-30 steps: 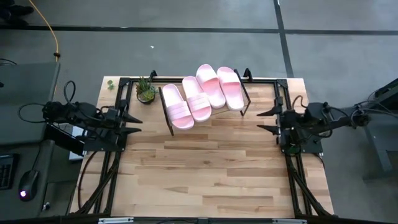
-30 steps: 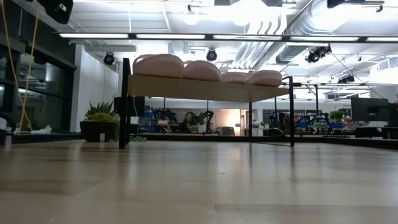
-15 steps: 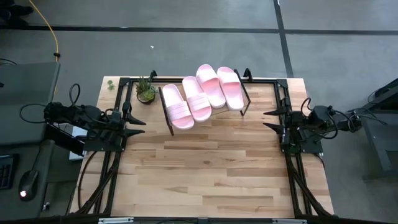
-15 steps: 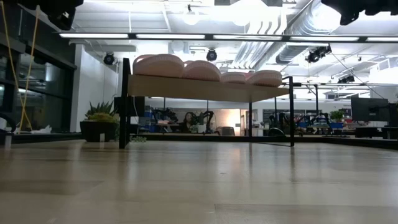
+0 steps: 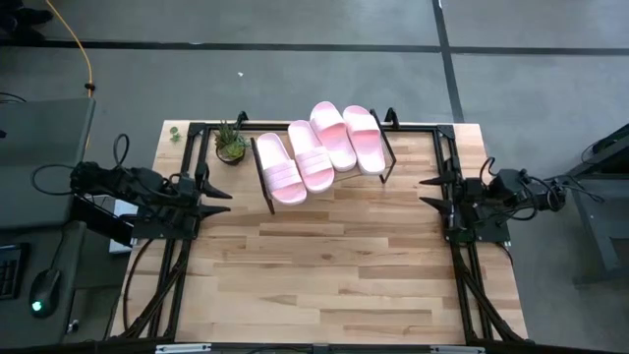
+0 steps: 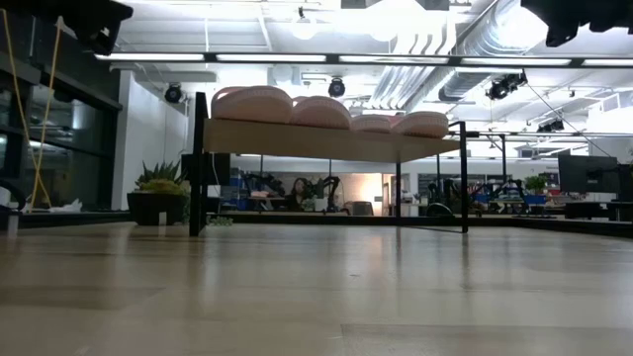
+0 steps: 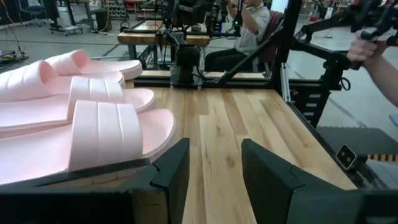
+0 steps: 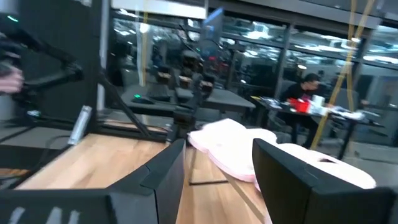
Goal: Pick and place slides into the shelf
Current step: Return to Home Position
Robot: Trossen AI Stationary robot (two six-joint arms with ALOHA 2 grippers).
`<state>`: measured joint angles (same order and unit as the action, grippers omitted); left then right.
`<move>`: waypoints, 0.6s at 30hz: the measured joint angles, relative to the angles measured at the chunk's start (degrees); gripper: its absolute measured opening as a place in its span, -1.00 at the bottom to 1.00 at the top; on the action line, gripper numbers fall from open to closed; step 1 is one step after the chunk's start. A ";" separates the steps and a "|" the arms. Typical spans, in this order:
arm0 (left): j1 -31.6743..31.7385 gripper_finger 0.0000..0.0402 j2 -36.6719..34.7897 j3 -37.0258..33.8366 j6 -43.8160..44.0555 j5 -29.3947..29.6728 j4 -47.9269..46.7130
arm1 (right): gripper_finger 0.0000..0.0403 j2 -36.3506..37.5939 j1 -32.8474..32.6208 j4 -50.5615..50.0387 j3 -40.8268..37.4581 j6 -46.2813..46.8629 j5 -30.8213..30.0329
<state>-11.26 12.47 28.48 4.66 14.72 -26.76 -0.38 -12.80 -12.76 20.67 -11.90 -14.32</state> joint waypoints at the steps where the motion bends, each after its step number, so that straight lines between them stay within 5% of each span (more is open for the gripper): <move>1: 0.02 -0.36 -0.28 -0.43 -0.02 0.02 0.01 | -0.12 0.13 0.00 0.12 0.00 0.12 1.13; 10: 0.02 -0.36 -6.94 -3.17 0.71 1.53 2.43 | -0.12 0.11 0.00 1.00 -0.10 0.33 4.55; 18: 0.01 -0.36 -12.08 -6.57 0.82 1.19 3.71 | -0.12 0.11 0.00 12.28 -5.81 -2.05 5.13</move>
<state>-11.26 0.39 21.91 5.48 15.91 -23.06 -0.27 -12.80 -0.48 14.86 -13.95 -9.19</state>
